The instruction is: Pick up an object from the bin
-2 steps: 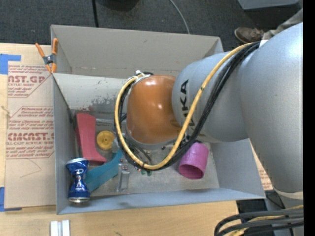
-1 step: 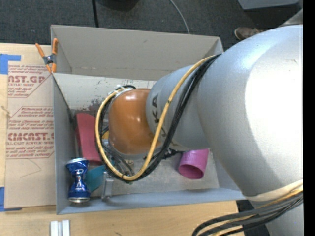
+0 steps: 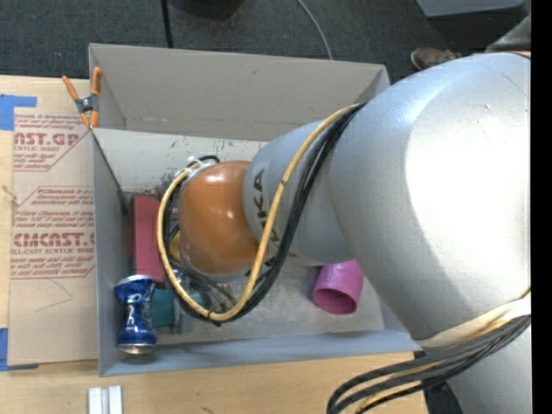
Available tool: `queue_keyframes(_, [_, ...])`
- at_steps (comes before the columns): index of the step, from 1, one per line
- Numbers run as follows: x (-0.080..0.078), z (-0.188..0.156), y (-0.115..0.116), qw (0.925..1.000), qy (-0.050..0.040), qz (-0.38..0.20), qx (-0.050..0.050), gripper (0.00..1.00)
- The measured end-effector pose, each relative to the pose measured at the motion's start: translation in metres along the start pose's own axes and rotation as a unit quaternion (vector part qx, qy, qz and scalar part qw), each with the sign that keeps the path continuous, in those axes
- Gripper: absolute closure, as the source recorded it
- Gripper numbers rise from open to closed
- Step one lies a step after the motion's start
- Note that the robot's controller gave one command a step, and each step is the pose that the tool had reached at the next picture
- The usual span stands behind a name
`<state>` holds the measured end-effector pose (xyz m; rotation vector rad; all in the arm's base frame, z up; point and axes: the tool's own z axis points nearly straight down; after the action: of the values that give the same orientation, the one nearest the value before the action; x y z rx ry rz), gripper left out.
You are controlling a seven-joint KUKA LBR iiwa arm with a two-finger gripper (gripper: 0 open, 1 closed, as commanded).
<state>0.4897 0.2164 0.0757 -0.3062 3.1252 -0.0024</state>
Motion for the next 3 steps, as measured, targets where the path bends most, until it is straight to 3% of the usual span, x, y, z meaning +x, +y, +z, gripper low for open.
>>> queue_keyframes(1, [0.0, 0.0, 0.0, 1.0, 0.0004, 0.0, 0.0, 1.0])
queue_keyframes(2, [0.003, -0.033, 0.006, 1.0, 0.0071, 0.003, 0.001, 1.0])
queue_keyframes(3, [-0.011, -0.079, 0.004, 0.9999, 0.0032, 0.016, 0.0, 1.0])
